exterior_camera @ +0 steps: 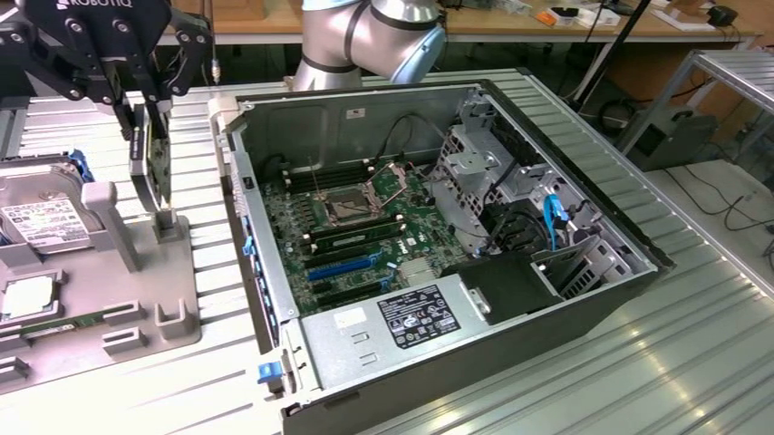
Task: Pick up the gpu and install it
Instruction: 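Pick up the gpu and move the gpu toward the slot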
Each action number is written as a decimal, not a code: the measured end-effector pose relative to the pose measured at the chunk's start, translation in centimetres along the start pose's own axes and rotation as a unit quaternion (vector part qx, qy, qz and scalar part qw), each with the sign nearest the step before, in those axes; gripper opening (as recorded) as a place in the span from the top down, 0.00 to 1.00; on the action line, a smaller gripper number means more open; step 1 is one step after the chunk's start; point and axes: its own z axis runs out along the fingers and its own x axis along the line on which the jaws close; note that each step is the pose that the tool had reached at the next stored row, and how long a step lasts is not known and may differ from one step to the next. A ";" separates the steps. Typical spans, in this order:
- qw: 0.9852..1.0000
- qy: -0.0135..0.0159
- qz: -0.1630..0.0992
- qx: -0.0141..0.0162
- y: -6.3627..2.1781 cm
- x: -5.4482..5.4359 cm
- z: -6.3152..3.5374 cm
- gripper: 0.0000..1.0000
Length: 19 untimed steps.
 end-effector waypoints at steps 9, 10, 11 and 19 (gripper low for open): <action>1.000 0.000 0.000 0.000 0.09 -1.1 0.03 0.73; 1.000 0.000 0.000 0.000 0.10 -1.2 0.04 0.73; 1.000 0.000 0.000 0.000 0.11 -1.3 0.04 0.73; 1.000 0.000 0.000 0.000 0.21 -2.4 0.07 0.73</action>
